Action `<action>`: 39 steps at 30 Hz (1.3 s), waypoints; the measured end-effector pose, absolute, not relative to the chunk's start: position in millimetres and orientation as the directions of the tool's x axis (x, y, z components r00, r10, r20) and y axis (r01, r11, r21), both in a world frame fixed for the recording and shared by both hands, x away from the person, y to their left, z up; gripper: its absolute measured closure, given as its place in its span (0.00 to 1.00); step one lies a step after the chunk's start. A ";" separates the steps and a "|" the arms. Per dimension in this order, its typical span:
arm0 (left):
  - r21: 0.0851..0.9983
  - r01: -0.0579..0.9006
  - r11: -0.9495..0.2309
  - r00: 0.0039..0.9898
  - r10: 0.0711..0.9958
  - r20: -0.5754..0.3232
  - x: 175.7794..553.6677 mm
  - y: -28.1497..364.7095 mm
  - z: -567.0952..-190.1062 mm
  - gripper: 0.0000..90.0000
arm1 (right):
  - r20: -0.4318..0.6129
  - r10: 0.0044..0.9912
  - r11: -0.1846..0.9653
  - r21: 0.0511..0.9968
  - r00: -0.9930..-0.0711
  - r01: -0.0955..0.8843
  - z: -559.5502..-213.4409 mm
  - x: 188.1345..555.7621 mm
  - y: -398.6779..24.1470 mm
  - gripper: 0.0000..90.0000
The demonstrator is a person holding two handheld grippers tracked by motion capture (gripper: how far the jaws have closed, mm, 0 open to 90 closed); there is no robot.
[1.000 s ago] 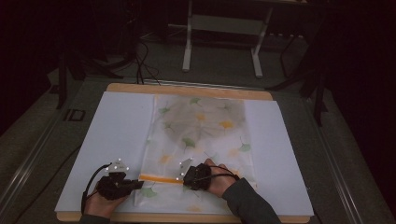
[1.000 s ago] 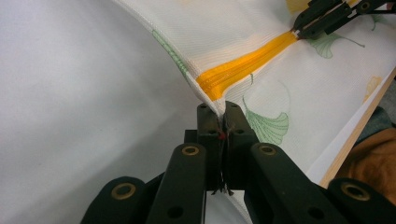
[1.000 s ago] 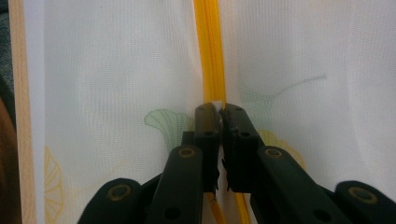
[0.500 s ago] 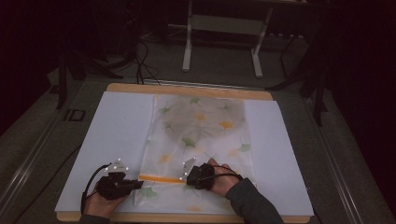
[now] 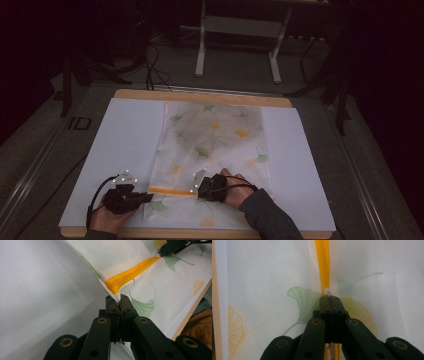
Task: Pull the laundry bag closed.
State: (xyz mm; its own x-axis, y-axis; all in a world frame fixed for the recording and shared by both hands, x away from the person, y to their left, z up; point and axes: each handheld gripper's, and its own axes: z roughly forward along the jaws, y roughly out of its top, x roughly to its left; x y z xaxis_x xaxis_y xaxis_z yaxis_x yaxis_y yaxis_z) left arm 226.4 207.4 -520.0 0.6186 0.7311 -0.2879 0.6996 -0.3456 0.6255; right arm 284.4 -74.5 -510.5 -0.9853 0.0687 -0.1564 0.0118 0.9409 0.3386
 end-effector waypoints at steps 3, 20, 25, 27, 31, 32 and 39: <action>0.625 0.700 -0.346 0.620 0.729 -0.290 226.5 207.0 -520.3 0.98 | -0.171 0.062 0.946 0.326 -0.983 0.003 -510.1 283.1 -75.0 1.00; 0.625 0.700 -0.345 0.620 0.728 -0.293 226.6 207.8 -520.0 0.98 | -0.219 0.060 0.957 0.290 -0.974 -0.006 -509.7 279.2 -86.9 1.00; 0.626 0.700 -0.344 0.620 0.728 -0.292 226.6 207.9 -519.8 0.98 | -0.226 0.059 0.960 0.281 -0.972 -0.007 -509.3 278.0 -88.9 1.00; 0.626 0.700 -0.344 0.620 0.728 -0.293 226.7 208.6 -519.9 0.98 | -0.228 0.059 0.960 0.279 -0.972 -0.007 -509.0 277.4 -91.3 1.00; 0.627 0.701 -0.339 0.617 0.729 -0.296 226.6 208.9 -519.7 0.98 | -0.228 0.072 0.960 0.280 -0.971 0.005 -509.2 277.4 -97.4 1.00; 0.627 0.702 -0.338 0.616 0.730 -0.296 226.5 209.0 -519.7 0.98 | -0.231 0.077 0.959 0.283 -0.970 0.008 -509.1 277.6 -99.3 1.00; 0.627 0.701 -0.340 0.616 0.731 -0.293 226.6 209.7 -519.7 0.98 | -0.230 0.092 0.960 0.279 -0.969 0.025 -508.9 278.1 -112.3 1.00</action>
